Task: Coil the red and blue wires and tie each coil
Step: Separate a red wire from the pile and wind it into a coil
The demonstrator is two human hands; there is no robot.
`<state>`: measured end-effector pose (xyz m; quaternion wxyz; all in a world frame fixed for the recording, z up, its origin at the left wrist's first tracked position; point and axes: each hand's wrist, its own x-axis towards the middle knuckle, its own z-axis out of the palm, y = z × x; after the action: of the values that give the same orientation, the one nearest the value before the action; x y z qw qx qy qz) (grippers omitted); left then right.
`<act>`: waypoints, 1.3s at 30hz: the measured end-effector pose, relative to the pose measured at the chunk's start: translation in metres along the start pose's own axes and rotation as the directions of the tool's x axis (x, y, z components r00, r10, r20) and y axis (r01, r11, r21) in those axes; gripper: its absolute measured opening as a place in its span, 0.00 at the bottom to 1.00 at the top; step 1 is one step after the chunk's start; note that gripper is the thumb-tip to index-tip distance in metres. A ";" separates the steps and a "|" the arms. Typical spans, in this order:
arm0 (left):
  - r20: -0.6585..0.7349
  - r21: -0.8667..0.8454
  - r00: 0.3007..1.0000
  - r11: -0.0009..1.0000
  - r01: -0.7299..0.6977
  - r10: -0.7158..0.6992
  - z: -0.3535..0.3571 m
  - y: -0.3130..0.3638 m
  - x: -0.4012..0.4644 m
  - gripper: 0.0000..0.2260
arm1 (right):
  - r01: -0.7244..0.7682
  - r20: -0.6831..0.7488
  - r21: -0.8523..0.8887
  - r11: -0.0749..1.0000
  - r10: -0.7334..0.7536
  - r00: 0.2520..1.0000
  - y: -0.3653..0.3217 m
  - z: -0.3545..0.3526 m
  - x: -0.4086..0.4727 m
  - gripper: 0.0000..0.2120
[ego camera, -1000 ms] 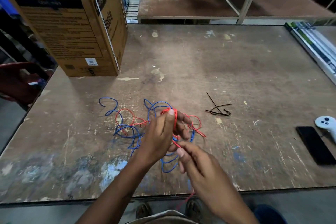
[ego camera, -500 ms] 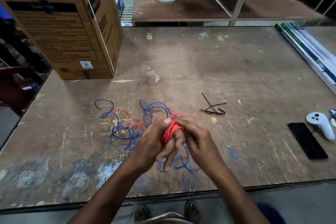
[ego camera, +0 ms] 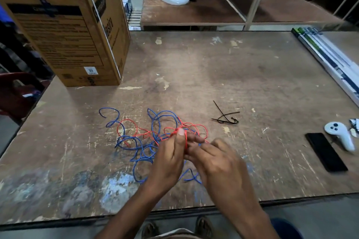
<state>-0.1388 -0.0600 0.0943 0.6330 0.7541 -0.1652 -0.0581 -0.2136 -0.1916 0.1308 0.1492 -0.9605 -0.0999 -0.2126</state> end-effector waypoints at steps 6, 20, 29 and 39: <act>0.257 0.073 0.958 0.991 0.111 -0.127 -0.008 0.024 -0.003 0.34 | 0.169 -0.068 0.172 0.971 -0.160 0.985 0.030 -0.017 0.021 0.08; 0.851 -0.031 0.448 0.824 0.566 -0.276 -0.039 -0.012 0.020 0.30 | -0.147 0.117 0.951 0.273 0.125 0.985 0.049 0.038 0.002 0.09; 0.726 0.009 0.598 0.875 0.485 -0.339 -0.034 -0.001 0.006 0.29 | -0.287 0.278 0.954 0.084 0.101 0.955 0.056 0.048 0.009 0.12; 0.535 -0.143 0.748 0.830 0.538 -0.392 -0.009 -0.023 -0.005 0.30 | -0.194 0.173 0.975 0.110 0.183 0.968 0.062 0.054 0.021 0.11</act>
<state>-0.1367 -0.0469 0.0730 0.6386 0.6311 -0.1124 -0.4258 -0.1585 -0.2287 0.0786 0.7668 -0.6312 -0.0928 -0.0697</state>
